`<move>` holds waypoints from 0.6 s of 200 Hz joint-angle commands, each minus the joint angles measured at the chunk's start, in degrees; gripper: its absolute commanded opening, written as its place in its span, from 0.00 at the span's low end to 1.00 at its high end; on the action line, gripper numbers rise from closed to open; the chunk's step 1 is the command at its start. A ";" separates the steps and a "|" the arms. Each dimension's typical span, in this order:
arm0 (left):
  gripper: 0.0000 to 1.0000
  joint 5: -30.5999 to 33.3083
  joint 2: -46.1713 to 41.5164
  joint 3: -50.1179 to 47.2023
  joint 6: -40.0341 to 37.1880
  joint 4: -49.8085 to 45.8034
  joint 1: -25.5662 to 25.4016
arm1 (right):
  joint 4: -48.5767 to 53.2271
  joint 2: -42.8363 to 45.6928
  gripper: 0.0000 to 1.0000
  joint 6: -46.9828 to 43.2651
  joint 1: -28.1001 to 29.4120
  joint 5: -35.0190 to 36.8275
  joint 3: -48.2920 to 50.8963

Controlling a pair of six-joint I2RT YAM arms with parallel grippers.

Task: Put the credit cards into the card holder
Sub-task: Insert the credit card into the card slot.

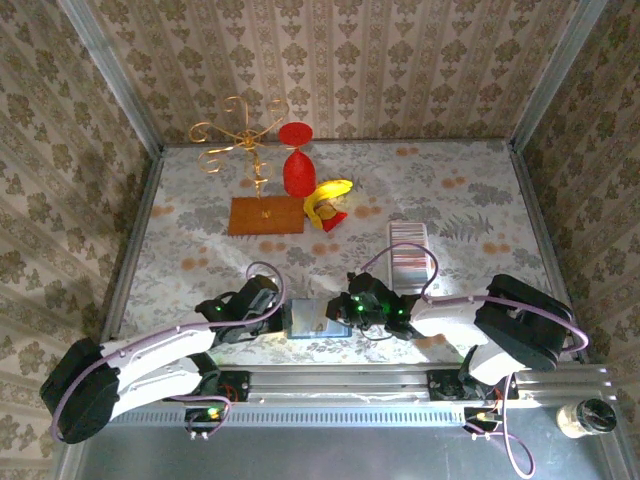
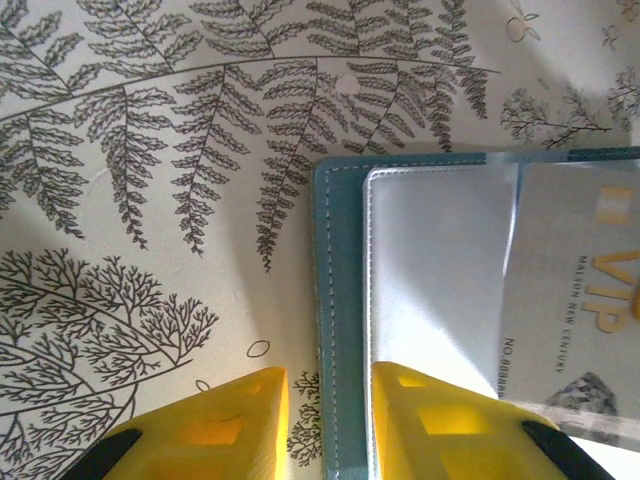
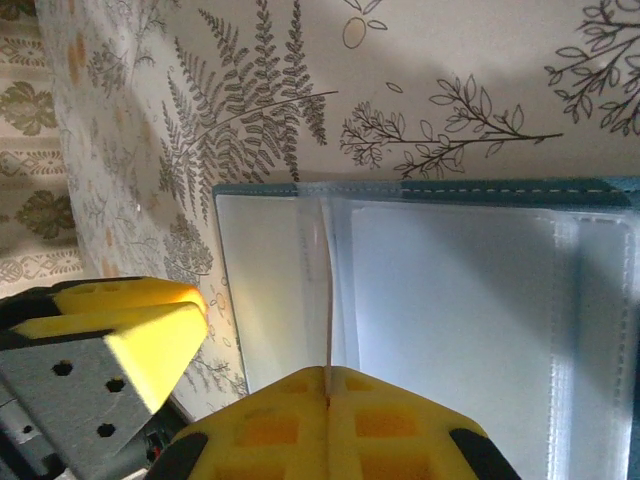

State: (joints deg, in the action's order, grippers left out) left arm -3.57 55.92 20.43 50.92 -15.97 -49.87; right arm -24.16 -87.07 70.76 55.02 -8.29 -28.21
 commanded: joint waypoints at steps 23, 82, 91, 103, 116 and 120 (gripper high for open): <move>0.25 -2.55 -0.45 1.20 -1.95 1.63 -0.36 | -1.04 -1.80 0.00 0.44 0.52 -1.46 0.12; 0.23 -5.15 4.90 0.84 -2.14 4.99 -0.58 | -2.18 -2.49 0.00 -0.07 0.52 -3.51 0.03; 0.23 -5.08 5.69 0.93 -2.05 4.98 -0.54 | -2.18 -2.49 0.00 -0.40 0.52 -3.91 -0.07; 0.22 -4.66 6.58 1.23 -2.22 4.28 -0.59 | -1.72 -2.58 0.00 -0.67 0.52 -4.19 -0.30; 0.22 -4.17 7.33 1.47 -2.31 3.56 -0.71 | -0.96 -2.76 0.00 -0.93 0.52 -4.19 -0.44; 0.21 -4.02 7.55 1.53 -2.31 3.39 -0.72 | -0.69 -2.76 0.00 -1.06 0.52 -4.10 -0.61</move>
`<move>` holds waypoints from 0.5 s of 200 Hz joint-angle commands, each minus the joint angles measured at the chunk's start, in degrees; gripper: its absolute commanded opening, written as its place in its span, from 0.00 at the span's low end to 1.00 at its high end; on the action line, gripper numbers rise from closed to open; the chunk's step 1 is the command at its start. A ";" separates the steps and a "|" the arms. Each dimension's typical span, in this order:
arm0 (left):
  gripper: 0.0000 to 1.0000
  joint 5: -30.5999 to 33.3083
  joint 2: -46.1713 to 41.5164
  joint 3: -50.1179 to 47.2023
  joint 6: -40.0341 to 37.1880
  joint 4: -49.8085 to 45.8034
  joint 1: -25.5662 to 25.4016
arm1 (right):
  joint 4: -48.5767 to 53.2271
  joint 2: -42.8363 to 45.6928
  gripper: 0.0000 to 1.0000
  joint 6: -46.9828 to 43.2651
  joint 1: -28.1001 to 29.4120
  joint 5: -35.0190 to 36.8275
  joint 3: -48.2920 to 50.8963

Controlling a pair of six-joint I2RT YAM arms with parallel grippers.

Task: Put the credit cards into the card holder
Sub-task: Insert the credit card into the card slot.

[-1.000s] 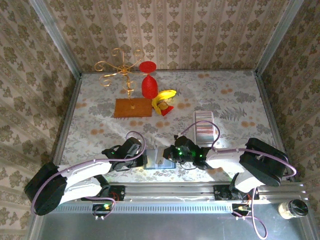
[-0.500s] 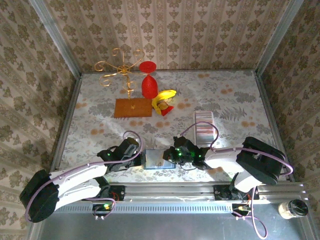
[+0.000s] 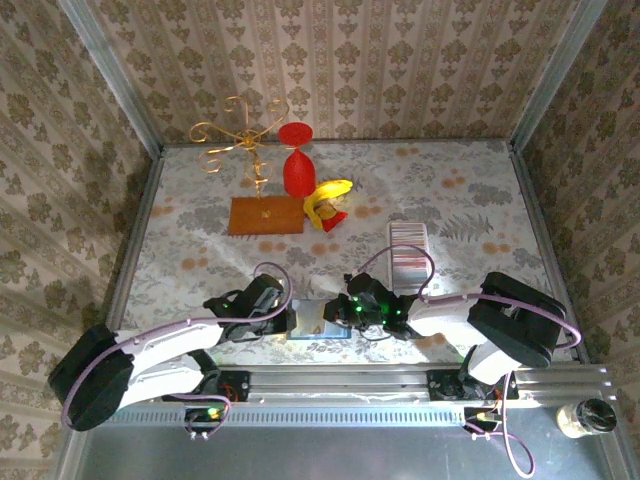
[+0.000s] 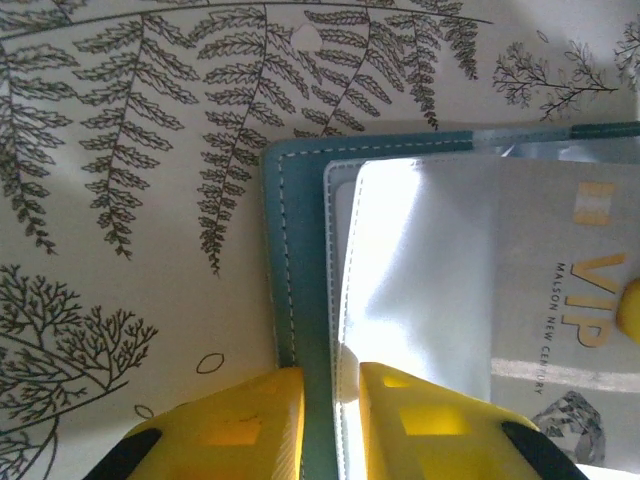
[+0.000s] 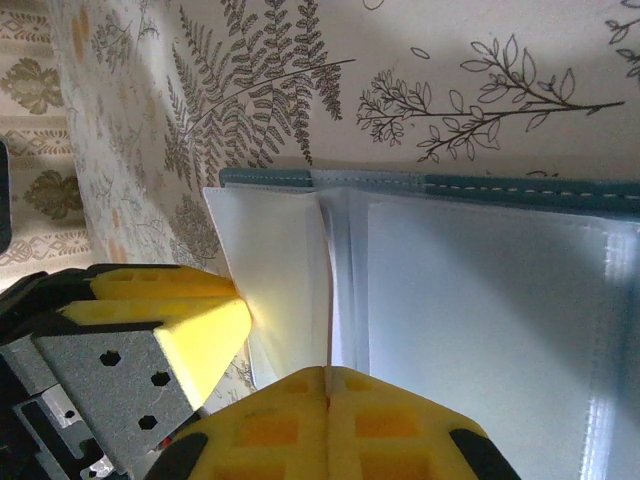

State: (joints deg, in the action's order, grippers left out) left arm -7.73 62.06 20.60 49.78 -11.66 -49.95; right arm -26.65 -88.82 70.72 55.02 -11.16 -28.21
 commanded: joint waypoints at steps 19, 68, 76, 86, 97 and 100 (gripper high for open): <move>0.21 0.47 1.92 1.38 -1.00 -1.55 -0.70 | 2.48 -1.61 0.06 -1.27 0.52 -1.16 -1.20; 0.18 0.87 2.44 1.22 -0.52 -1.70 -1.09 | 6.20 -3.51 0.10 -2.27 0.42 -0.43 -3.90; 0.18 0.95 2.45 1.24 -0.43 -1.77 -1.20 | 7.94 -3.64 0.10 -2.58 0.43 0.18 -4.64; 0.17 0.96 2.37 1.22 -0.34 -1.86 -1.28 | 9.91 -3.65 0.10 -3.07 0.46 0.74 -5.37; 0.17 1.05 2.36 1.11 -0.18 -1.80 -1.36 | 11.19 -3.65 0.10 -3.65 0.52 1.04 -6.10; 0.17 1.01 2.36 1.11 -0.18 -1.79 -1.30 | 11.68 -3.65 0.10 -3.92 0.52 1.05 -6.25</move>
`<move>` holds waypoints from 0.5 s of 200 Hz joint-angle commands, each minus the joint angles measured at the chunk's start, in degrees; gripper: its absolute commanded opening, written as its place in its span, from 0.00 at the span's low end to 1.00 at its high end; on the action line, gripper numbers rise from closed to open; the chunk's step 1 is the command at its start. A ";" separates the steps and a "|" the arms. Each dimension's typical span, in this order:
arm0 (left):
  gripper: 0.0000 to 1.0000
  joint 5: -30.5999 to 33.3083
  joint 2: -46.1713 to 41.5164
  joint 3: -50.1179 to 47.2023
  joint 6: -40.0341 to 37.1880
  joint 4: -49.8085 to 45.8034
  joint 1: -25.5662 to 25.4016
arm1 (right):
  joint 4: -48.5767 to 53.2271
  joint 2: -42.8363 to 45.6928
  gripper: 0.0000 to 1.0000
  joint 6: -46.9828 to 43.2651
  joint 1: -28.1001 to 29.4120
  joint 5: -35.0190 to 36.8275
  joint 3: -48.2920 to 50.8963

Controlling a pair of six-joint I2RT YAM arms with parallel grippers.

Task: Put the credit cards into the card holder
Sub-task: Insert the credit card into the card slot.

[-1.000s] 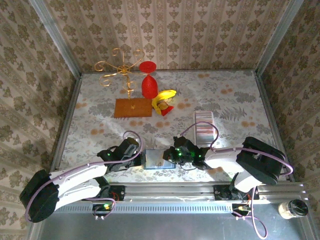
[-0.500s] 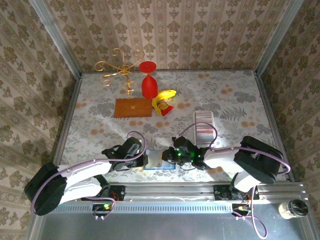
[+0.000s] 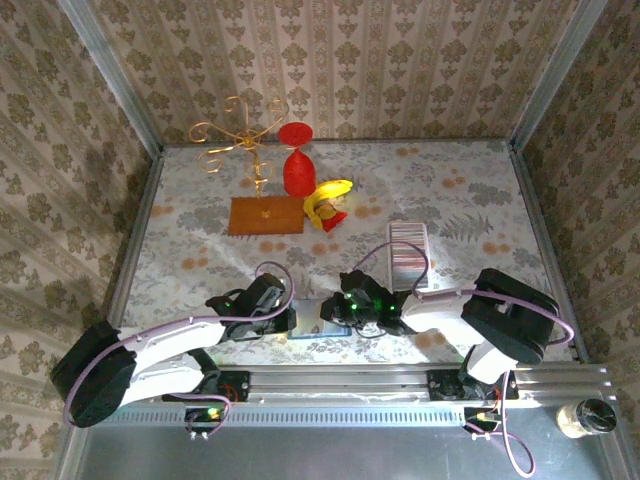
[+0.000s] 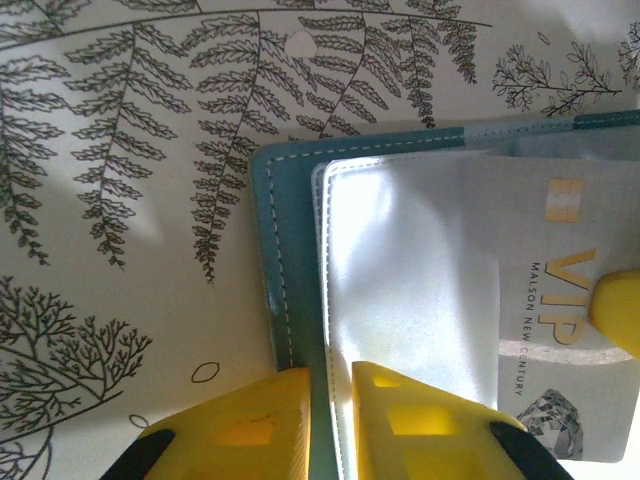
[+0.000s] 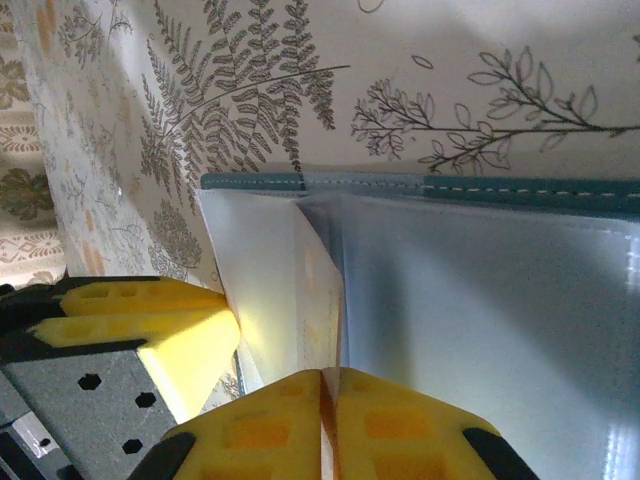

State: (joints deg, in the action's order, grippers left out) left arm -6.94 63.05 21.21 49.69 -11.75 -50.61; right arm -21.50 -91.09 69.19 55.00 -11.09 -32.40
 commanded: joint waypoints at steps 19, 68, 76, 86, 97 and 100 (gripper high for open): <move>0.17 0.36 1.38 0.41 -0.03 -1.76 -0.72 | 9.90 -1.20 0.10 -3.99 0.71 1.37 -3.93; 0.16 0.47 1.47 0.32 0.04 -1.87 -0.94 | 20.29 -2.14 0.10 -8.47 1.42 2.57 -8.81; 0.16 0.52 1.38 0.32 0.01 -1.85 -0.95 | 22.61 -2.25 0.14 -9.17 1.51 3.36 -9.67; 0.16 0.52 1.38 0.32 -0.01 -1.87 -0.92 | 24.70 -2.19 0.20 -9.81 1.60 4.34 -10.37; 0.16 0.61 1.29 0.32 -0.03 -1.96 -0.92 | 25.83 -1.95 0.22 -10.31 1.68 5.03 -10.81; 0.16 0.59 1.29 0.32 -0.03 -1.96 -0.97 | 26.22 -1.86 0.22 -10.31 1.73 5.23 -10.96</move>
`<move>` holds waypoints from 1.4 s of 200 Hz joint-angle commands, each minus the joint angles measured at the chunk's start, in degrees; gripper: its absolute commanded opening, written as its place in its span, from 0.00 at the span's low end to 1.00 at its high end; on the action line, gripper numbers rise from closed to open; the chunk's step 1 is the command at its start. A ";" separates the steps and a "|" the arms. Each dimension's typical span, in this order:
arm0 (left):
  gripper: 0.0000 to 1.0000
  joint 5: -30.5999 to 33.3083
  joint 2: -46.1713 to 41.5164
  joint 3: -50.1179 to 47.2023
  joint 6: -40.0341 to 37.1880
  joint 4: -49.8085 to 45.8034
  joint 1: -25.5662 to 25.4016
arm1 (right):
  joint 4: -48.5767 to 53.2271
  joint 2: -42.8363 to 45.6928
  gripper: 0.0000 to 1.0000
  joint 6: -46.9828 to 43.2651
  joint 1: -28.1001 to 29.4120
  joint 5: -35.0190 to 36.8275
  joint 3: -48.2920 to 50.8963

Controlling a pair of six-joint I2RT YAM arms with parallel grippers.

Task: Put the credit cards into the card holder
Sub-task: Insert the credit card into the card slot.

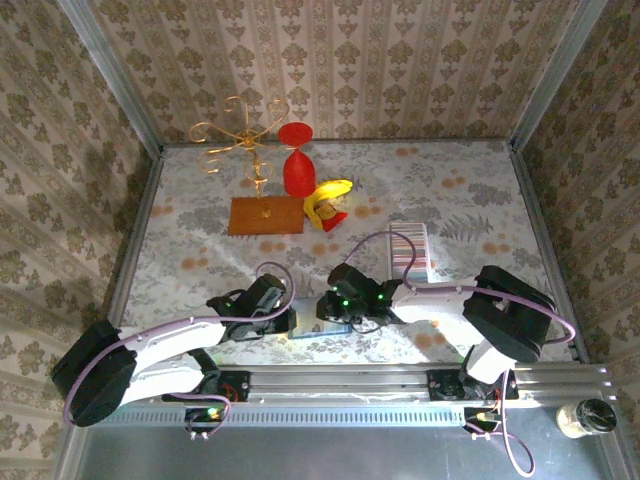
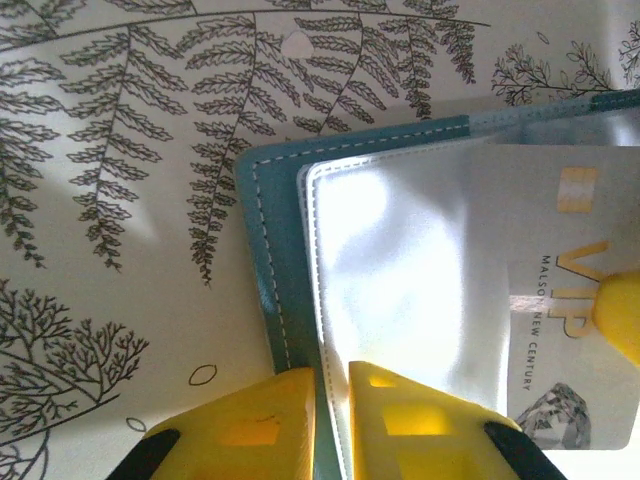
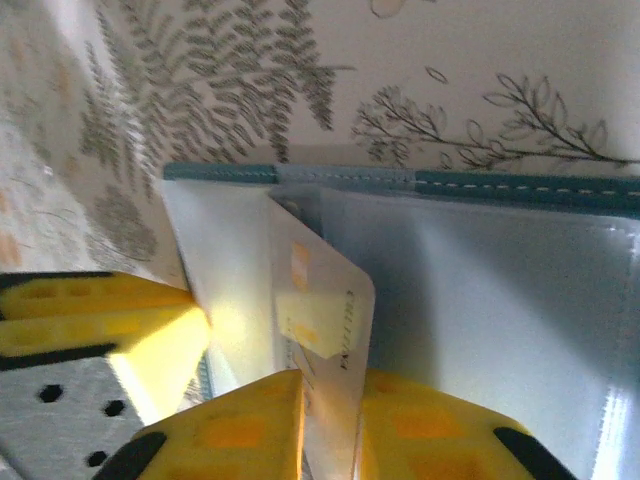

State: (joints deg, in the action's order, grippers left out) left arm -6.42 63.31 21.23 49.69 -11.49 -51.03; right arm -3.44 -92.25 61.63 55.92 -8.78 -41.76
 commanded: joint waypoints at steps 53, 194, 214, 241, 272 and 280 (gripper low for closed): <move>0.15 0.06 1.20 0.43 -0.15 -2.05 -0.63 | 11.11 -2.23 0.23 -4.36 1.69 3.95 -4.50; 0.14 -0.75 1.07 -0.82 1.22 0.24 -1.24 | 3.33 -5.75 0.20 -1.03 3.14 -0.37 -8.20; 0.14 -0.70 0.72 -1.01 1.42 0.32 -1.28 | 1.26 -5.63 0.19 0.13 3.32 -0.81 -7.63; 0.14 -0.55 0.25 -1.36 1.76 0.59 -1.32 | -0.52 -5.63 0.20 1.29 3.32 -1.58 -6.49; 0.14 0.13 -0.50 -1.90 1.99 0.25 -1.40 | 6.43 -2.15 0.27 -0.33 3.32 3.15 -6.15; 0.14 0.26 -0.71 -2.06 1.99 0.08 -1.31 | 8.22 -0.91 0.29 -0.76 3.32 4.12 -5.99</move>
State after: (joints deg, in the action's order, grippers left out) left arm -6.24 63.29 20.82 50.78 -10.15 -51.77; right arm 0.51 -97.03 61.69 58.63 -7.88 -48.45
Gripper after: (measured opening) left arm 0.142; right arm 0.257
